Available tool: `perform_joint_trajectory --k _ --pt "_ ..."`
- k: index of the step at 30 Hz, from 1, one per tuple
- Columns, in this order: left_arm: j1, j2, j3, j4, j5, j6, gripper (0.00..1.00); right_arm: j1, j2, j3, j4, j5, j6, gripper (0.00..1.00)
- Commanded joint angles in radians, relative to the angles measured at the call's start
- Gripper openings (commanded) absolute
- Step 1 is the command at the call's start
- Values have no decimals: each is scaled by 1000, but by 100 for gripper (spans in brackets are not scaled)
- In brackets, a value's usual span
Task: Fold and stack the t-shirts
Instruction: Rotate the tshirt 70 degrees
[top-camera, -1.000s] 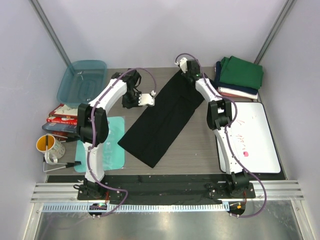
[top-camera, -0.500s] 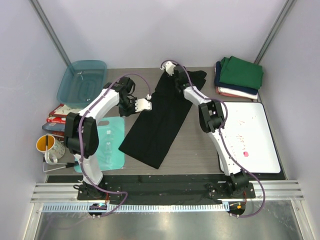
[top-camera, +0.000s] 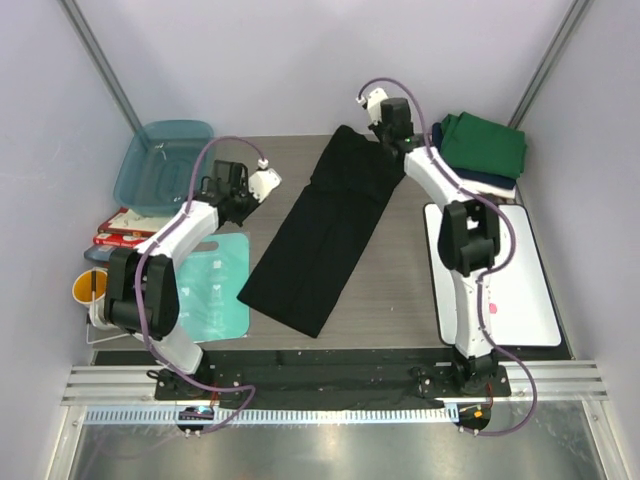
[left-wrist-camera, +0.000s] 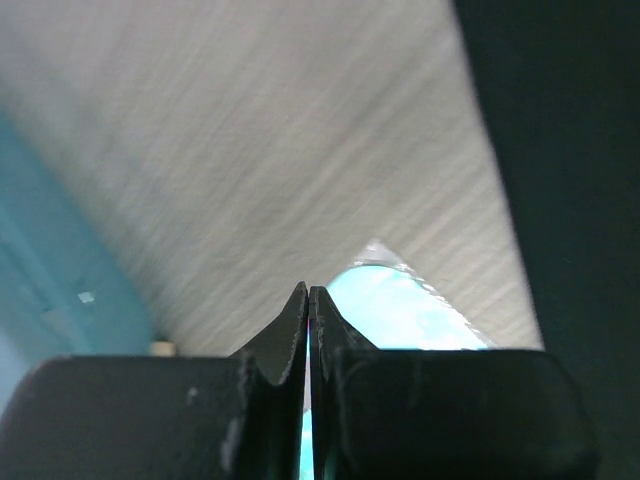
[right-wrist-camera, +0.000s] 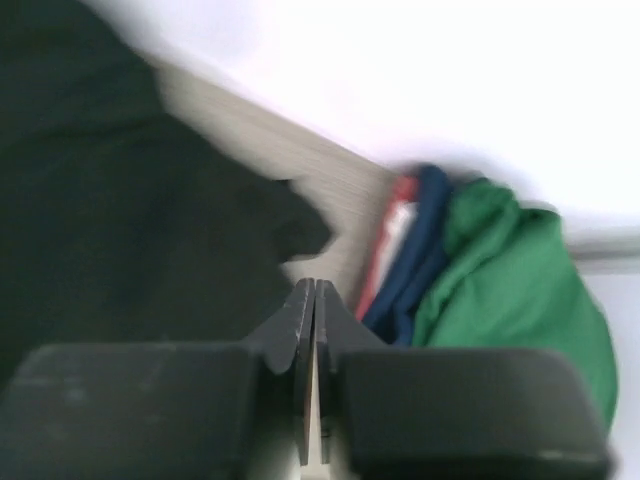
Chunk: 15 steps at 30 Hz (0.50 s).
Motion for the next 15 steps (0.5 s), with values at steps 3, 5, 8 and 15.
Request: perform_joint_trajectory --k 3,5,8,15 --pt "27 -121 -53 170 -45 -40 0 98 -144 -137 -635 -653 -100 1" --pt "33 -133 -57 214 -84 -43 0 143 -166 -203 -672 -747 -146 1" --pt "39 -130 -54 246 -111 -56 0 226 -195 -271 -687 -791 -203 1" --pt "30 -118 -39 274 -102 -36 0 352 -173 -245 -798 -819 -309 1"
